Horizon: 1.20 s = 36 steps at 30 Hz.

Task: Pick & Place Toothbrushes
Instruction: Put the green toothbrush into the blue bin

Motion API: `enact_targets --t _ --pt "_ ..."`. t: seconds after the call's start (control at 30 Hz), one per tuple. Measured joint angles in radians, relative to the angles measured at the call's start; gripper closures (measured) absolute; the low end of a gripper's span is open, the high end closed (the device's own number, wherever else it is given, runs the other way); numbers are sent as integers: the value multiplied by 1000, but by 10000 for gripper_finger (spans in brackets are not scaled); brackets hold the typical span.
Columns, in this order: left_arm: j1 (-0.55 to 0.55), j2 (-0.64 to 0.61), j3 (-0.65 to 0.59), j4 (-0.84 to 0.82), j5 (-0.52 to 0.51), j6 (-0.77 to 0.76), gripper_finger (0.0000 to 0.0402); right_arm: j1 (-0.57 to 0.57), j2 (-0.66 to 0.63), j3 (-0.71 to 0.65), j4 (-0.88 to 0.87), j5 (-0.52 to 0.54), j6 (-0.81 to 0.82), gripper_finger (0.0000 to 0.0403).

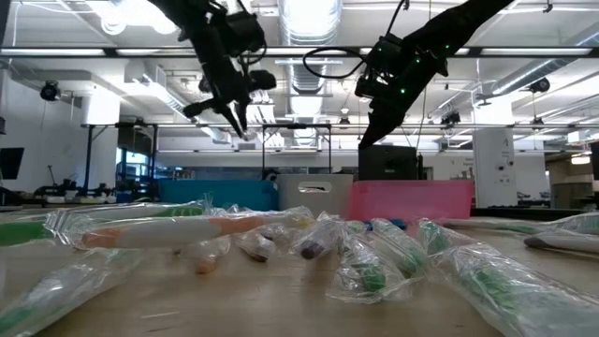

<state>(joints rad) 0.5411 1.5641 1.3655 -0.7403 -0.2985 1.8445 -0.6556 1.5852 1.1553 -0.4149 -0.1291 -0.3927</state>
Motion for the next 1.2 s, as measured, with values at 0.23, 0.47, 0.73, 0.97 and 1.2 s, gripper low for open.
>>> enact_targets --t 0.23,0.47,0.73,0.97,1.2 --pt "-2 97 6 -5 9 34 380 1 0 -1 0 0 0 394" --pt "-21 180 5 -1 26 43 380 1 0 -13 0 0 -3 394" --pt "-74 251 4 44 32 51 380 1 0 -34 11 -1 -24 394" --pt "-86 305 4 72 16 64 380 1 0 -46 26 -2 -33 394" --pt "-92 331 3 88 -30 90 377 0 0 -51 37 -3 -53 394"
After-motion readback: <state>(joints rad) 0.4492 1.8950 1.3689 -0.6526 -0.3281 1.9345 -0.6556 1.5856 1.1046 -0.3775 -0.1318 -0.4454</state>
